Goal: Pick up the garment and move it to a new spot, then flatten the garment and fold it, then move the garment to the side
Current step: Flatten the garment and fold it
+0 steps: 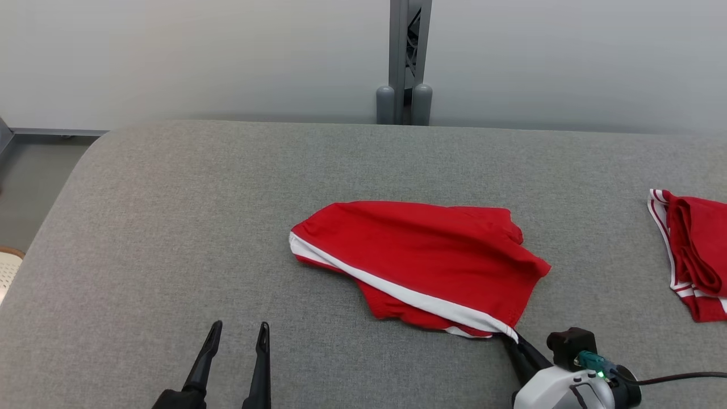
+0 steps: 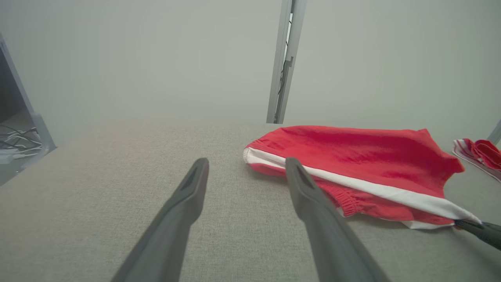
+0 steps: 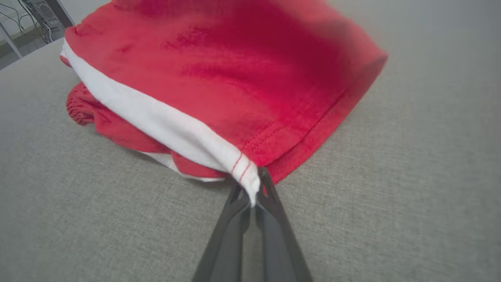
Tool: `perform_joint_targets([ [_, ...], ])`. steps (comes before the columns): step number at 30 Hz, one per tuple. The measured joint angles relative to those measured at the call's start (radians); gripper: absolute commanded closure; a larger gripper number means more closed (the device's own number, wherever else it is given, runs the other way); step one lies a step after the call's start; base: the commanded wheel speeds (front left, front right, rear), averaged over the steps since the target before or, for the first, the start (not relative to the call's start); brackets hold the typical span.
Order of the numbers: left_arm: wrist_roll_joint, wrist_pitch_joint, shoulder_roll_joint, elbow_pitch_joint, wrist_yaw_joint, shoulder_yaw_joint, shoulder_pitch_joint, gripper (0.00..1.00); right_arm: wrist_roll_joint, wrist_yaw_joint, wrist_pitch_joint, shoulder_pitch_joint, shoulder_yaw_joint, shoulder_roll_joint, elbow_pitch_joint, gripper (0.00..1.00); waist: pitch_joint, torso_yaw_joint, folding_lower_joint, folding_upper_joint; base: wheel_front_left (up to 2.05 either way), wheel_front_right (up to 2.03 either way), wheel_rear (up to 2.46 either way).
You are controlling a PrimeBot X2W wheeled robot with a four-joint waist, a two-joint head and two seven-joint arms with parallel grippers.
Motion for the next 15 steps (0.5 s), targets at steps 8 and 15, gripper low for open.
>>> perform_joint_targets([
  [8, 0.000, 0.000, 0.000, -0.005, 0.000, 0.001, -0.008, 0.00, -0.068, 0.000, 0.000, 0.009, -0.090, -0.034, -0.040, 1.00, 0.009, -0.033, 0.0000, 0.0000, 0.00, 0.00, 0.00],
  [15, -0.001, 0.000, 0.000, 0.002, -0.005, -0.008, -0.027, 0.00, -0.110, 0.000, 0.000, 0.019, -0.137, -0.083, -0.066, 1.00, 0.017, -0.072, 0.0000, 0.0000, 0.00, 0.00, 0.00],
])
